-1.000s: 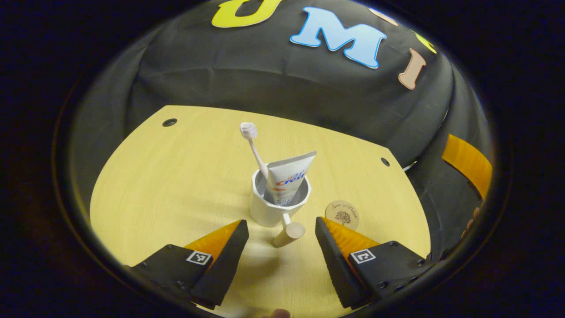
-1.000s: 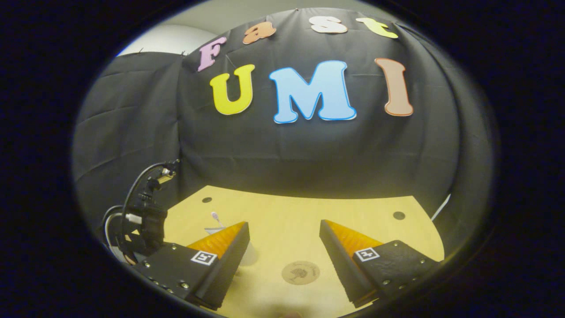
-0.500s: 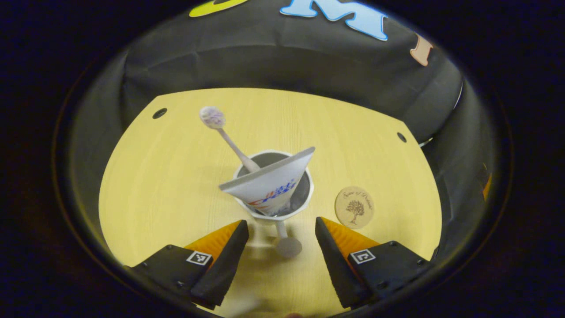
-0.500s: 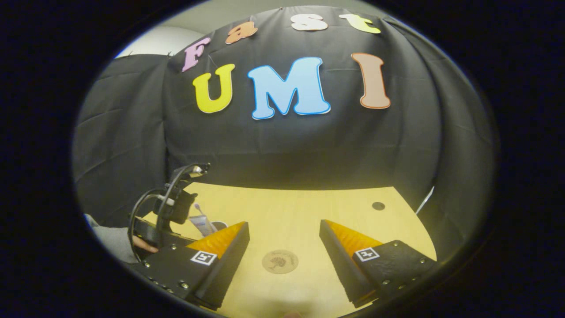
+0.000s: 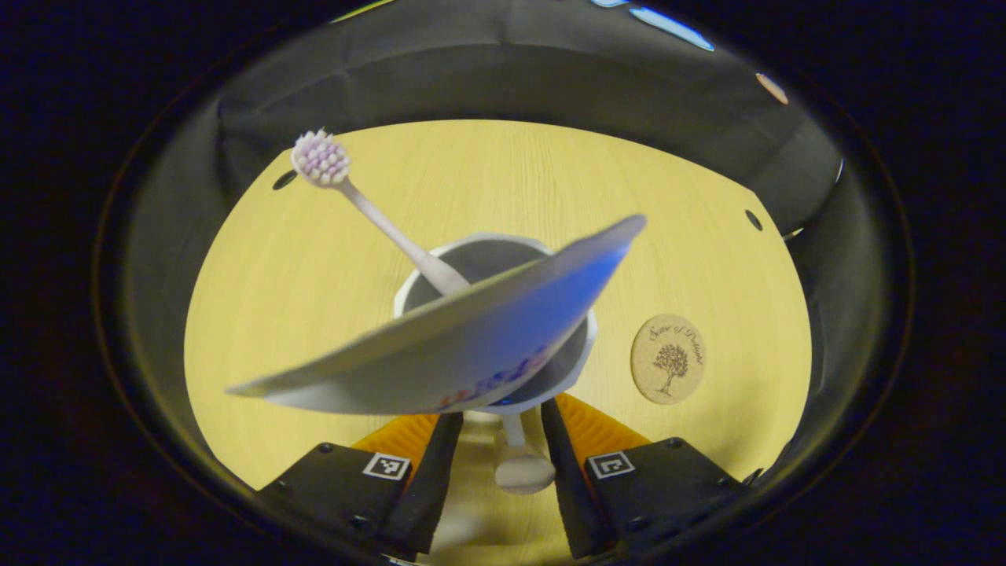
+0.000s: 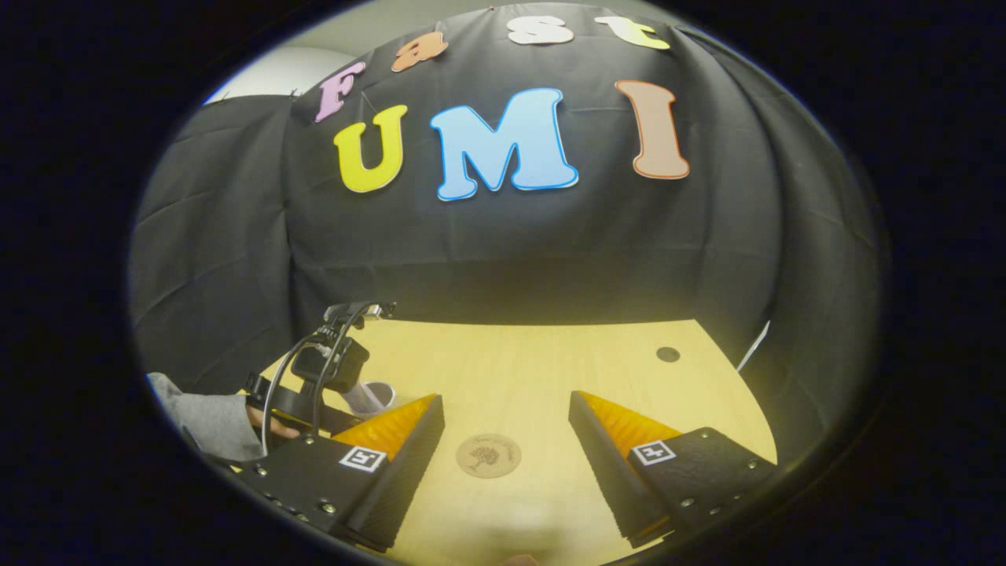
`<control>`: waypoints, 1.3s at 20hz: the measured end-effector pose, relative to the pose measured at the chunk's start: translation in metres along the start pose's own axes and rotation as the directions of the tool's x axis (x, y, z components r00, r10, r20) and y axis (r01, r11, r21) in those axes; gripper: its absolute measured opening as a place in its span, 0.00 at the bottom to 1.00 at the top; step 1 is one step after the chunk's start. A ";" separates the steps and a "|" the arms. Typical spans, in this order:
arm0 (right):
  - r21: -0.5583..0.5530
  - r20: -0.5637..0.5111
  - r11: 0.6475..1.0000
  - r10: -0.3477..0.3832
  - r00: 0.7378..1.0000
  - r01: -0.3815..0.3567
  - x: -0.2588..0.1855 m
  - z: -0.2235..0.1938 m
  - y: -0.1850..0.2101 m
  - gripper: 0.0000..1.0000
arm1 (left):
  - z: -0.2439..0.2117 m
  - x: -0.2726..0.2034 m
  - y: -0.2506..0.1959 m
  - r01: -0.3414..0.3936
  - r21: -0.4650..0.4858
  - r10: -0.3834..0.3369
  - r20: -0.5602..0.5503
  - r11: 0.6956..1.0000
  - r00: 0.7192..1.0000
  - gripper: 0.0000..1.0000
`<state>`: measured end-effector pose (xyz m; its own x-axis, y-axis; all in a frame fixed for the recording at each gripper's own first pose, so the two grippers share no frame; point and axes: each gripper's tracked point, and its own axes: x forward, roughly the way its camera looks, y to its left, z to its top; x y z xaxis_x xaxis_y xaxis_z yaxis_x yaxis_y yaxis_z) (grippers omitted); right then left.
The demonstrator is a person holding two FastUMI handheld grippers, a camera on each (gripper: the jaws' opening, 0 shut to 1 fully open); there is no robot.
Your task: Put the toothbrush and toothpaste on the desktop into the cup, then pick up the cup and place it on the coaster on the desktop.
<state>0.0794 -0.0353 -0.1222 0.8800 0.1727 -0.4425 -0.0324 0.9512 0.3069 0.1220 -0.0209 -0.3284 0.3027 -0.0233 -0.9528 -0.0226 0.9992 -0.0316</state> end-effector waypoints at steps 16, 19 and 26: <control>0.021 -0.009 1.000 -0.020 1.000 0.021 -0.010 -0.010 -0.017 0.98 | 0.000 -0.016 -0.050 0.070 0.105 -0.083 0.129 0.992 0.988 0.33; 0.019 0.002 0.999 -0.032 0.999 0.032 -0.017 -0.010 -0.021 0.98 | 0.000 -0.021 -0.078 0.105 0.150 -0.125 0.132 0.983 0.983 0.33; 0.030 0.009 0.995 -0.092 0.996 0.092 -0.034 -0.016 -0.050 0.98 | -0.013 -0.024 -0.130 0.159 0.206 -0.179 0.083 0.966 0.980 0.33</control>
<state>0.0434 -0.0846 -0.1356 0.8835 0.0817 -0.4613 0.0633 0.9549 0.2902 0.1052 -0.1509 -0.3054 0.3802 -0.1991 -0.9032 0.2223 0.9676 -0.1198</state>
